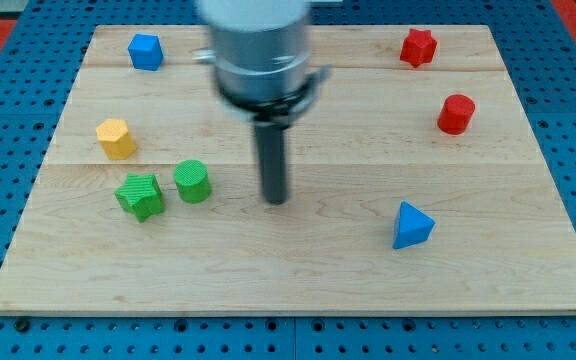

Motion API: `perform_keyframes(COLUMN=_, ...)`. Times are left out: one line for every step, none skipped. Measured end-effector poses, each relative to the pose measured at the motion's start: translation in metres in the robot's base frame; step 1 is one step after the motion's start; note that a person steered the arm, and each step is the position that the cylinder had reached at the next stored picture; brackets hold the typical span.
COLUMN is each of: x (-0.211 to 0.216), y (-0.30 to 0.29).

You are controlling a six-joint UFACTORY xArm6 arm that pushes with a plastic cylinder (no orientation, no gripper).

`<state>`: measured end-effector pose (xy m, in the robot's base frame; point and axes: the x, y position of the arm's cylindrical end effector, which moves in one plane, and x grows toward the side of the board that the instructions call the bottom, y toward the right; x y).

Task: Push the triangle to the bottom center of the board

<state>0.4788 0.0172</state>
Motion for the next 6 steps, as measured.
perform_keyframes(x=-0.004, y=0.107)
perform_keyframes(x=0.025, y=0.156)
perform_keyframes(x=0.062, y=0.093)
perform_keyframes(x=0.095, y=0.015)
perform_keyframes(x=0.096, y=0.026)
perform_keyframes(x=0.096, y=0.096)
